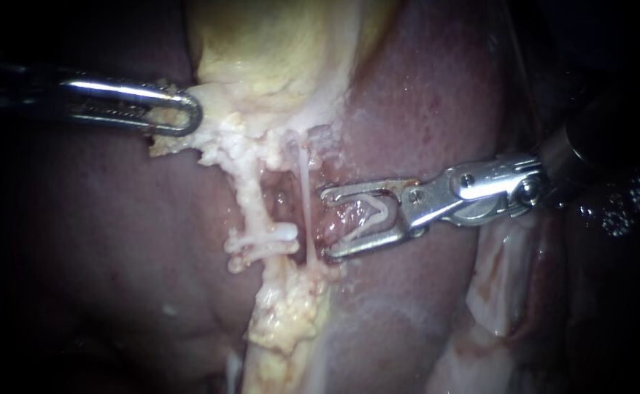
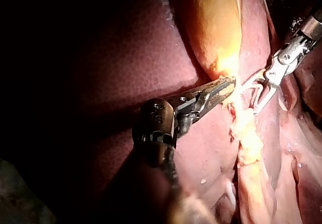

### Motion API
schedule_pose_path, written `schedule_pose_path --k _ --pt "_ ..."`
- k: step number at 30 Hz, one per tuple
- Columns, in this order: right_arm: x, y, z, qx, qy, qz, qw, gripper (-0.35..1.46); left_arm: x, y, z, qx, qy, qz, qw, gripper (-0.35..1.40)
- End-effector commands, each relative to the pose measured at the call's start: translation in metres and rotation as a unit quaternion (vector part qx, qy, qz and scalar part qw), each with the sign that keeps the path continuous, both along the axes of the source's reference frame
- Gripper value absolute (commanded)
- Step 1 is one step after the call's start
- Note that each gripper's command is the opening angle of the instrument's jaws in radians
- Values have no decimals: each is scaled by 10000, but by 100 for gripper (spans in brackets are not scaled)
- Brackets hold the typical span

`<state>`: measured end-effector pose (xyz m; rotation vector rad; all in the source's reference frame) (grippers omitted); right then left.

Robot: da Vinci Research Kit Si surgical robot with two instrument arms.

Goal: Clipping third clip left tube

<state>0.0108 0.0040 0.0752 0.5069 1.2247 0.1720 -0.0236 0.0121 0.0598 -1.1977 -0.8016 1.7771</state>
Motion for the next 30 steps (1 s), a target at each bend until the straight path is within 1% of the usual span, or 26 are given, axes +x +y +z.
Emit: schedule_pose_path --k 1,6,10,17,23,27,30 --pt "0 0 0 -1 1 -4 10000 45 0 0 0 0 0 0 10000 -35" --pt "-3 -2 -3 55 -4 -3 10000 45 0 0 0 -1 1 0 10000 -35" --pt "-9 -7 -11 200 -20 4 9998 45 0 0 1 -3 1 0 10000 -35" --pt "-16 -13 -39 407 -21 -8 9992 45 1 1 6 -8 -3 8 10000 -35" --pt "-13 -19 -65 498 -3 -32 9988 45 2 2 8 -10 -5 12 10000 -35" --pt "-6 -21 -79 554 88 24 9984 45 2 2 9 -10 -5 12 10000 -35" --pt "0 -20 -85 595 117 63 9981 45 2 2 9 -10 -5 12 10000 -35"
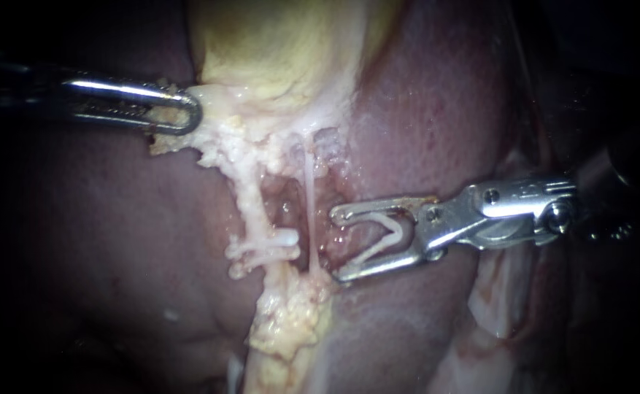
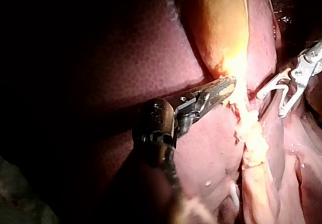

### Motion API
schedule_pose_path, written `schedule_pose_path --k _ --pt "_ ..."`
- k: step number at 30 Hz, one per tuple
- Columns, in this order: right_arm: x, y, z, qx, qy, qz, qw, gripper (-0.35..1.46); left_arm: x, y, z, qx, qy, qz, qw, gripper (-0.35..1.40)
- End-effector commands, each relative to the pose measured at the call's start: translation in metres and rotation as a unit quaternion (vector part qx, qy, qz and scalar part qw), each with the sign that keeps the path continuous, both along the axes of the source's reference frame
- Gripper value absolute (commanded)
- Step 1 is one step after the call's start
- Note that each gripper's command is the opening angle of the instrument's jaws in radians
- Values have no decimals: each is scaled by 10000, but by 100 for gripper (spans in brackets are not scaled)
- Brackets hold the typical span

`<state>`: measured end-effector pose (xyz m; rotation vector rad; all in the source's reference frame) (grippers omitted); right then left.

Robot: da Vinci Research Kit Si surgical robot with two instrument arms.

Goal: Clipping third clip left tube

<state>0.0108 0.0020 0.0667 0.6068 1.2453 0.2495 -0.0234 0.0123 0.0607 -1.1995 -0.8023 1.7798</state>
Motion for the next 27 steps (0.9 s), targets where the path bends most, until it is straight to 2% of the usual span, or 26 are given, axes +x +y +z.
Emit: schedule_pose_path --k 1,11,15,27 --pt "3 0 -1 34 2 29 10000 45 0 0 0 0 0 0 10000 -35" --pt "26 3 1 174 40 166 9997 46 0 0 0 -1 2 -2 10000 -35" --pt "29 4 5 234 51 166 9996 46 0 0 0 -1 2 -2 10000 -35" --pt "34 9 37 377 27 176 9991 47 -1 -1 1 -3 3 -4 10000 -35"
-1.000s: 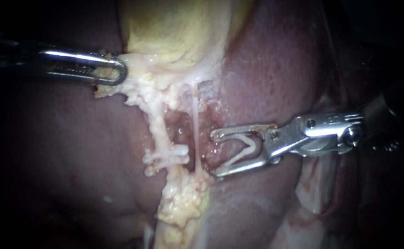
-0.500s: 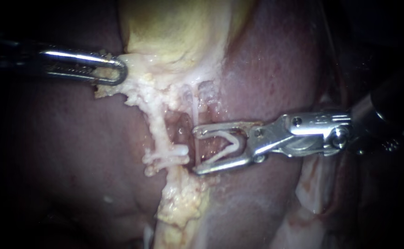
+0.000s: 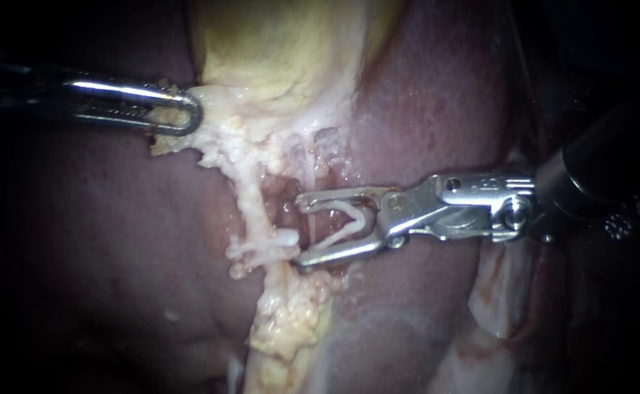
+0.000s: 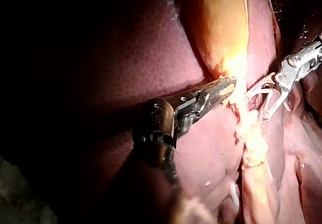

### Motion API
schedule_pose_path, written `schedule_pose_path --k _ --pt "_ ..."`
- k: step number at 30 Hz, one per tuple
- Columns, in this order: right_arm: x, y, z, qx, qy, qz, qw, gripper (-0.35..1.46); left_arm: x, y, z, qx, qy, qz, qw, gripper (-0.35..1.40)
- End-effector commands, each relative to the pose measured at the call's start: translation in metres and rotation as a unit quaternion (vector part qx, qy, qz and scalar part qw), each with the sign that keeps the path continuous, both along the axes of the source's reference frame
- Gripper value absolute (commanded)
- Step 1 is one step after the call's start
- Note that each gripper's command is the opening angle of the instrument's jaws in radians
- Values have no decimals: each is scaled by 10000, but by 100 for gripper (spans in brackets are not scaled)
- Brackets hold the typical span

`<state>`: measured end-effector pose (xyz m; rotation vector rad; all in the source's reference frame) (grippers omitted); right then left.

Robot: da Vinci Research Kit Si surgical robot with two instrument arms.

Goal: Clipping third clip left tube

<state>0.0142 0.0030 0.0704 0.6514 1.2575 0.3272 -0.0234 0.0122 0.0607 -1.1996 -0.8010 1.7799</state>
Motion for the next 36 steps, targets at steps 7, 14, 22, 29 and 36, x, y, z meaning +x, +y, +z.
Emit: schedule_pose_path --k 7,14,22,29,36 --pt "5 5 12 65 1 -1 10000 47 0 0 1 -2 2 -1 10000 -35" --pt "17 9 16 342 268 28 9991 47 0 -1 1 -3 3 -2 10000 -35" --pt "40 11 15 628 617 -6 9961 46 -1 -1 2 -6 5 -3 10000 -35" --pt "55 10 11 691 678 23 9953 46 -2 -2 2 -4 -2 6 10000 -35" --pt "71 10 6 730 726 56 9947 46 -3 -2 4 -3 -9 17 10000 -35"
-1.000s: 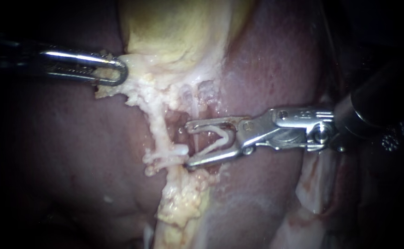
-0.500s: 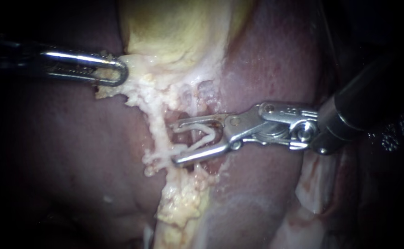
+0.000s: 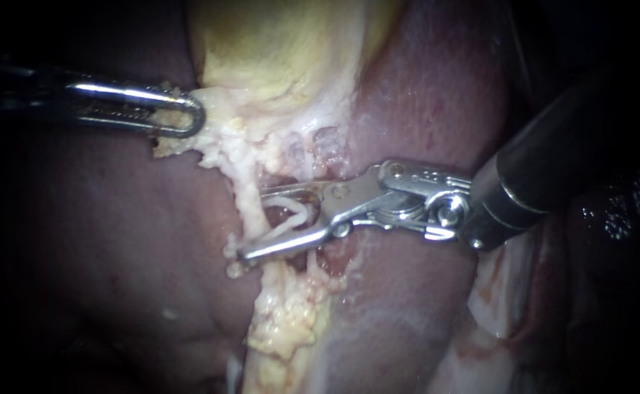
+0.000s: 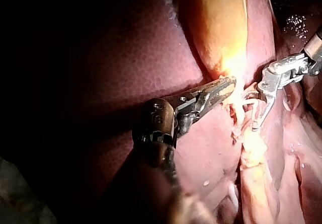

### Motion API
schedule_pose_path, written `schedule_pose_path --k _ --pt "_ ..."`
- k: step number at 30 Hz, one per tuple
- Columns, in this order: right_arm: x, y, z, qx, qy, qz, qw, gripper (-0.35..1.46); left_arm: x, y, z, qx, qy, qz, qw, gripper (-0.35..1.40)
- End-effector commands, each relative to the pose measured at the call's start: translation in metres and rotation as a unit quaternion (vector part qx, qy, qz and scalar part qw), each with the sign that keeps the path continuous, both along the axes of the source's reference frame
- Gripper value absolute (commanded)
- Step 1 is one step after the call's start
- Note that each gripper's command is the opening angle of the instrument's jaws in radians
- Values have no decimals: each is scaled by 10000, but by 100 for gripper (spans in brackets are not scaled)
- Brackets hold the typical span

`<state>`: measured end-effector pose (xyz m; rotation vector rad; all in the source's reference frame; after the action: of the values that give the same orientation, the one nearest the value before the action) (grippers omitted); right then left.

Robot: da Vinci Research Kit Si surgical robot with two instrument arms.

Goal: Clipping third clip left tube

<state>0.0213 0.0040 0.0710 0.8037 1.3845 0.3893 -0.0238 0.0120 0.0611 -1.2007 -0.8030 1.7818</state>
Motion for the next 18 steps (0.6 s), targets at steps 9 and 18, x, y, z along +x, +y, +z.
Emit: schedule_pose_path --k 9,18 --pt "11 7 -15 68 121 86 9999 46 0 1 1 -1 -3 4 10000 -35" --pt "13 13 -43 146 206 123 9996 46 0 1 1 -1 -3 5 10000 -35"
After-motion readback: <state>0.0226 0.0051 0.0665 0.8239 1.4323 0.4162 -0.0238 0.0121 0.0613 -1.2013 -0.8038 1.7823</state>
